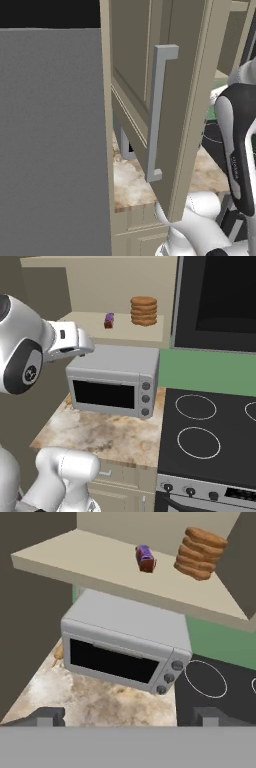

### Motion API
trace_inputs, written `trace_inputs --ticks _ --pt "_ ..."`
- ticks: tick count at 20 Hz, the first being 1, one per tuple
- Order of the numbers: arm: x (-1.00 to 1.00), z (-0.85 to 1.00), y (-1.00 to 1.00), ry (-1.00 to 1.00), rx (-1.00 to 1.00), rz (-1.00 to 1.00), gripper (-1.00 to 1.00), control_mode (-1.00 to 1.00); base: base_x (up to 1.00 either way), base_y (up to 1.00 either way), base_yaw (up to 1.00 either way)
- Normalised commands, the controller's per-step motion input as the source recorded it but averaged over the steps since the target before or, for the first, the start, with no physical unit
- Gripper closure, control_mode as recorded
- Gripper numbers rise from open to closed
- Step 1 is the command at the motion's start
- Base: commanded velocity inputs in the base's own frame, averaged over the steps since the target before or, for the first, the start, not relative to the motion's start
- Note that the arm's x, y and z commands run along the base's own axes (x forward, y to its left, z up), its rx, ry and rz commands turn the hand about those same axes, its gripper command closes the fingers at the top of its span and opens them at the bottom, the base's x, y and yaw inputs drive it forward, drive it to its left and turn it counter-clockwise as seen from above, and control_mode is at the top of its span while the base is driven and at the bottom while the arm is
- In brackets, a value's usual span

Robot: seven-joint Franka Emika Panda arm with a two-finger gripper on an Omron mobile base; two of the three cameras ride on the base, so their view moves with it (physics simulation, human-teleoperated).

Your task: Pick the bar and boxed food from the counter and place them in the cabinets closest to them.

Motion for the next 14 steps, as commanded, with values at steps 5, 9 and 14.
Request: trace_inputs --ticks 5,9,14 --pt "-0.03 -0.46 0.00 0.05 -0.08 0.03 -1.00 -1.00 0.00 0.00 0.00" --pt "0.00 -0.37 0.00 0.05 -0.08 0.04 -1.00 -1.00 0.00 0.00 0.00" --pt "0.00 -0.18 -0.02 0.00 -0.01 0.05 -1.00 -1.00 0.00 0.00 0.00"
